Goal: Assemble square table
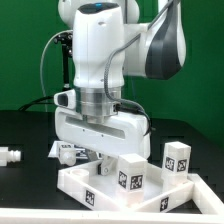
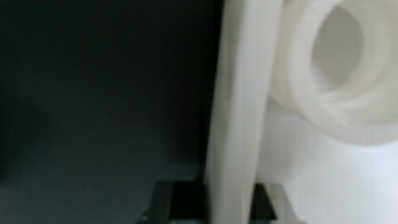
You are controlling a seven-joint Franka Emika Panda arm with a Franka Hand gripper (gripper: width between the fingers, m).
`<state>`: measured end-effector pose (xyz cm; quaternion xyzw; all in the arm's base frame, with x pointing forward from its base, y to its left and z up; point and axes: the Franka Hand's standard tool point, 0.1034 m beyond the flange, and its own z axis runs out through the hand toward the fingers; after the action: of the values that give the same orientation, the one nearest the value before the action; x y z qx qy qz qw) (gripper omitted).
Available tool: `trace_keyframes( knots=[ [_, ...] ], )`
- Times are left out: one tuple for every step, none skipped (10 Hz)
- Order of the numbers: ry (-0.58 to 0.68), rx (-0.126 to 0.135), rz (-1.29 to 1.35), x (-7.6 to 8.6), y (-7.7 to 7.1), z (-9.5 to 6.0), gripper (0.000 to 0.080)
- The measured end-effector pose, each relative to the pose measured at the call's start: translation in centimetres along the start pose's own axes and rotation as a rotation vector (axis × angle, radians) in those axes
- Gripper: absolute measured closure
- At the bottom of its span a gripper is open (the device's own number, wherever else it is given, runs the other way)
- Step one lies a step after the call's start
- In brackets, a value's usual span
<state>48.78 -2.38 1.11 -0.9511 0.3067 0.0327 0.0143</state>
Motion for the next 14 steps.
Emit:
trace_keyframes(
  knots=[
    [0.019,-0.008,-0.155,1.5,-0.2,-0.4,0.0741],
    [0.031,-0.007,-0.267,2.2,-0.5,-0.5,0.0741],
    [0.030,-0.012,-0.343,2.2,-0.4,-0.5,0.0742],
    [0.028,-0.016,-0.398,2.2,-0.3,-0.4,0.0742],
    [0.028,-0.016,-0.421,2.2,-0.3,-0.4,0.0742],
    [0.027,-0.025,-0.517,2.3,-0.2,-0.4,0.0742],
    [0.025,-0.033,-0.660,3.0,-0.7,-0.8,0.0742],
    [0.026,-0.023,-0.802,4.5,-1.4,-1.3,0.0742],
    [0.012,0.003,-1.014,6.1,-1.3,-1.2,0.0742],
    [0.013,0.006,-1.066,6.5,-1.1,-1.0,0.0742],
    [0.008,-0.002,-1.127,6.5,-0.9,-0.9,0.0742],
    [0.005,-0.008,-1.154,6.5,-0.7,-0.9,0.0742],
    [0.000,-0.022,-1.242,6.6,-0.6,-1.0,0.0742],
    [0.005,-0.046,-1.344,7.5,-1.8,-1.9,0.0742]
  ],
)
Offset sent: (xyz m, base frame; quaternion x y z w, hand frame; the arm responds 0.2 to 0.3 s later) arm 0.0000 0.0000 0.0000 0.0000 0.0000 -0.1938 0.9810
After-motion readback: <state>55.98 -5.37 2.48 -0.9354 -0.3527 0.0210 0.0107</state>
